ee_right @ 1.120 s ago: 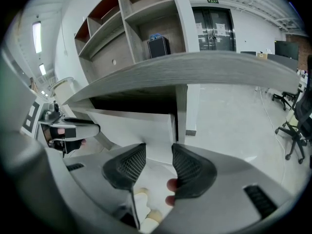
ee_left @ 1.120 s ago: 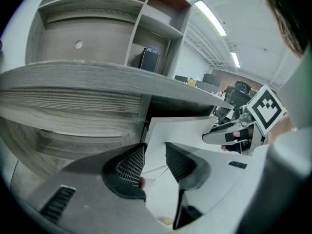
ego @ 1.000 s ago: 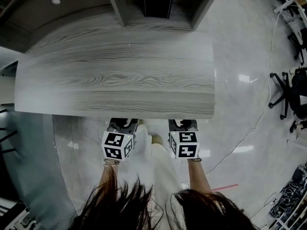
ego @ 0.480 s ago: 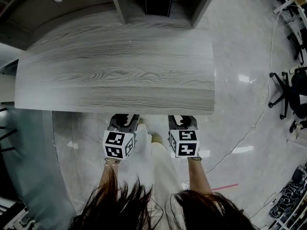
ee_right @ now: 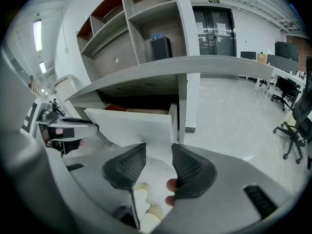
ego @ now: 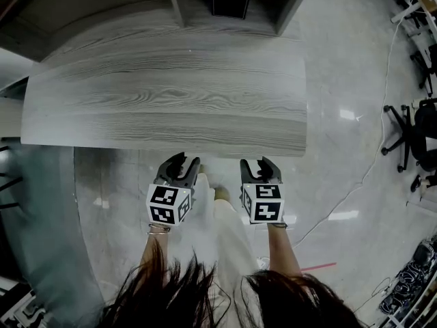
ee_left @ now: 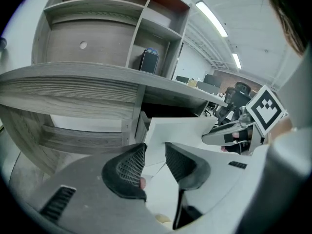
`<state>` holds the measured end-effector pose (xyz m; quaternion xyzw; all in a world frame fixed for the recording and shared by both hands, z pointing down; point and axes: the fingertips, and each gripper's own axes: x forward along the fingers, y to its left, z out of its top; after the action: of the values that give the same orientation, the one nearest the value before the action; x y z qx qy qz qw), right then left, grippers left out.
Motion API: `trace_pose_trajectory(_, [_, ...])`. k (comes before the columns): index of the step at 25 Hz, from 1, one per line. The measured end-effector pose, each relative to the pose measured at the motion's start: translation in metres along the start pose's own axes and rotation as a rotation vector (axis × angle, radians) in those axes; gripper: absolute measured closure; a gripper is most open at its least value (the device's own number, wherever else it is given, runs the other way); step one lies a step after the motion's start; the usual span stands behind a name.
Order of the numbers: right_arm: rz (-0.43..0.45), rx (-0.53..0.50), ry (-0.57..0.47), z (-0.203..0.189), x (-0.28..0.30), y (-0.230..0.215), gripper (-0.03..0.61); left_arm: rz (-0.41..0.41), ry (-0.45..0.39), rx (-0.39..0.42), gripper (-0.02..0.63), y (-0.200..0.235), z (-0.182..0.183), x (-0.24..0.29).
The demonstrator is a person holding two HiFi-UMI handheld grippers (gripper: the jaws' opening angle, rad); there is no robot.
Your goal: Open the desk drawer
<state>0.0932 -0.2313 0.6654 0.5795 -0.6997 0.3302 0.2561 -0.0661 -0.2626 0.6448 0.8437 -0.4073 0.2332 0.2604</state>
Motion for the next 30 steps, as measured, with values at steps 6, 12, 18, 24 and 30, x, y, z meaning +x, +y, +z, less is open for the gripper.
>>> trace_pose_trajectory(6, [0.004, -0.005, 0.003, -0.011, -0.007, 0.002, 0.416, 0.008, -0.001, -0.013, 0.485, -0.006, -0.010, -0.008])
trace_pose_trajectory(12, [0.008, -0.007, 0.003, -0.018, -0.012, 0.003, 0.416, 0.011, -0.008, -0.015, 0.485, -0.010, -0.017, -0.013])
trace_pose_trajectory(18, [0.011, -0.005, 0.006, -0.029, -0.018, 0.007, 0.416, 0.017, -0.007, -0.021, 0.485, -0.015, -0.027, -0.021])
trace_pose_trajectory(24, [0.008, 0.000, 0.006, -0.036, -0.024, 0.010, 0.416, 0.019, -0.009, -0.027, 0.485, -0.019, -0.033, -0.028])
trace_pose_trajectory(30, [0.004, 0.007, 0.004, -0.040, -0.027, 0.011, 0.416, 0.020, -0.010, -0.030, 0.485, -0.021, -0.037, -0.031])
